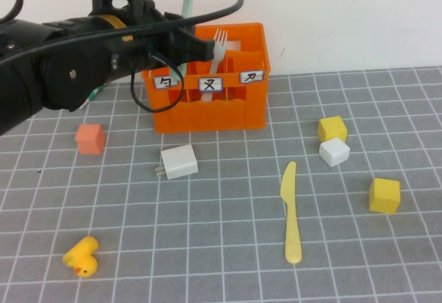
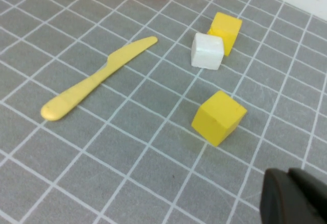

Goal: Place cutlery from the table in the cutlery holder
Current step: Place the spoon on the box

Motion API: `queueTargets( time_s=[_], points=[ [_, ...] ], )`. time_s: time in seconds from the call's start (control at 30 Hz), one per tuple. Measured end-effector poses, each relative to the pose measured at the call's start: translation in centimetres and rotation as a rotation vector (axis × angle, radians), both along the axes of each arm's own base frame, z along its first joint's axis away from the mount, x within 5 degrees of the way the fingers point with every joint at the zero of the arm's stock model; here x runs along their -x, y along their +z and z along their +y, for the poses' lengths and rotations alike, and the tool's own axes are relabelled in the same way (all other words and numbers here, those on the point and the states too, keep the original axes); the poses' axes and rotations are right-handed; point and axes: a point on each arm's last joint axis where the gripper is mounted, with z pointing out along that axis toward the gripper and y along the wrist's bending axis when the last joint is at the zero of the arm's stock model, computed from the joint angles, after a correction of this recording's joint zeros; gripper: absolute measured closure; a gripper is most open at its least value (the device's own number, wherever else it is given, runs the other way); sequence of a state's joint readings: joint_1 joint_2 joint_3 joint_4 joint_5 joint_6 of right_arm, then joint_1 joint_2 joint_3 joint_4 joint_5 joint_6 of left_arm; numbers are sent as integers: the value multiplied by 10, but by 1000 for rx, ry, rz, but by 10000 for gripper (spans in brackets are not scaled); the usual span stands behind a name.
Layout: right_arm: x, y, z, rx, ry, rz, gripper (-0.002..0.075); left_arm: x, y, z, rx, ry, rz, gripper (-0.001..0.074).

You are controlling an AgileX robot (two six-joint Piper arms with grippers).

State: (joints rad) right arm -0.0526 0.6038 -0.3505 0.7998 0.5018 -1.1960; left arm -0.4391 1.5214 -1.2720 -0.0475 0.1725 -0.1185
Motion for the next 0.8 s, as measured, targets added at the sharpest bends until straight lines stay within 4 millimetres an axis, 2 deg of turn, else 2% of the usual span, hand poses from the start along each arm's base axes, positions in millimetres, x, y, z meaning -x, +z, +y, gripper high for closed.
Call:
queueTargets(
  time_s=[0.4,0.8],
  points=[
    [1,-5,-1,0,-8,10,729,-8,8,-4,125,24,-110,596],
    [0,-5,-1,0,-12,6,729,-24,-6,-10,220,55,-136,596]
  ],
)
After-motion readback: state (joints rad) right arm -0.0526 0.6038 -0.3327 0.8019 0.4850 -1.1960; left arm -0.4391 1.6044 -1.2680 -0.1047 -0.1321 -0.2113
